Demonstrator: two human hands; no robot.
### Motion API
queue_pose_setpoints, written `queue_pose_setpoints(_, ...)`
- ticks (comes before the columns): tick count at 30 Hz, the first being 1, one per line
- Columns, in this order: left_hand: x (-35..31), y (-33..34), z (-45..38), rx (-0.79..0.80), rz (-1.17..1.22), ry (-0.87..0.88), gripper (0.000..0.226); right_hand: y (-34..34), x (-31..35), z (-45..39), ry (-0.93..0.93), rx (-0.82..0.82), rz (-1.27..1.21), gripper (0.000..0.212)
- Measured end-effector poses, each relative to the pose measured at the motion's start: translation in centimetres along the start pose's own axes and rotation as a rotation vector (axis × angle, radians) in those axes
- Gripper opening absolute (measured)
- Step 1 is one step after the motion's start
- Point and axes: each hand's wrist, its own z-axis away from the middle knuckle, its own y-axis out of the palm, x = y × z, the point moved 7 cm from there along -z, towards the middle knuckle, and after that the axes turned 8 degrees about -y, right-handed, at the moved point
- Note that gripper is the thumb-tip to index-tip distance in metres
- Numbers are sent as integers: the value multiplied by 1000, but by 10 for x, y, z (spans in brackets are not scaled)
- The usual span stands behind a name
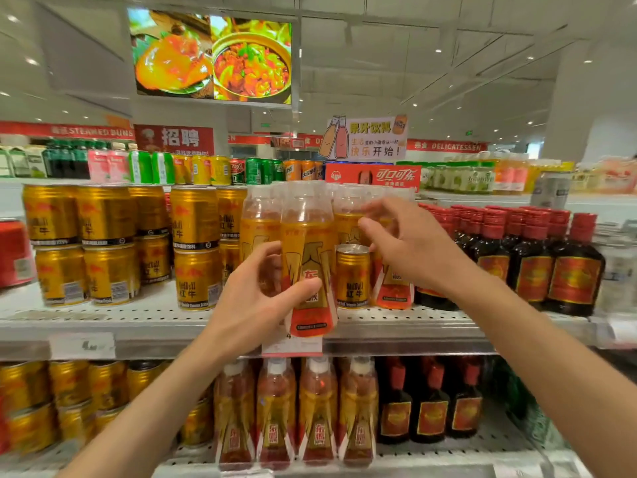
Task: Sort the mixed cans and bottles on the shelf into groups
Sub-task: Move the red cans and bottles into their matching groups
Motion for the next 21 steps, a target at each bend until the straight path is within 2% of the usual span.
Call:
queue_pose_setpoints(4, -2, -5, 3, -71, -39, -11, 70, 40, -18, 14, -30, 205, 280, 36)
queue_pose_setpoints(6, -3, -7, 5, -88, -50, -14, 64, 47, -22, 17, -28, 220, 306, 38)
queue_pose_setpoints(14, -6, -7, 9, -97, -79, 0, 65, 41, -29, 17, -2, 194, 178, 44)
queue_pose_setpoints(21, -14, 8, 8, -113, -108, 36, 68, 10, -36, 32, -47, 93, -8, 45)
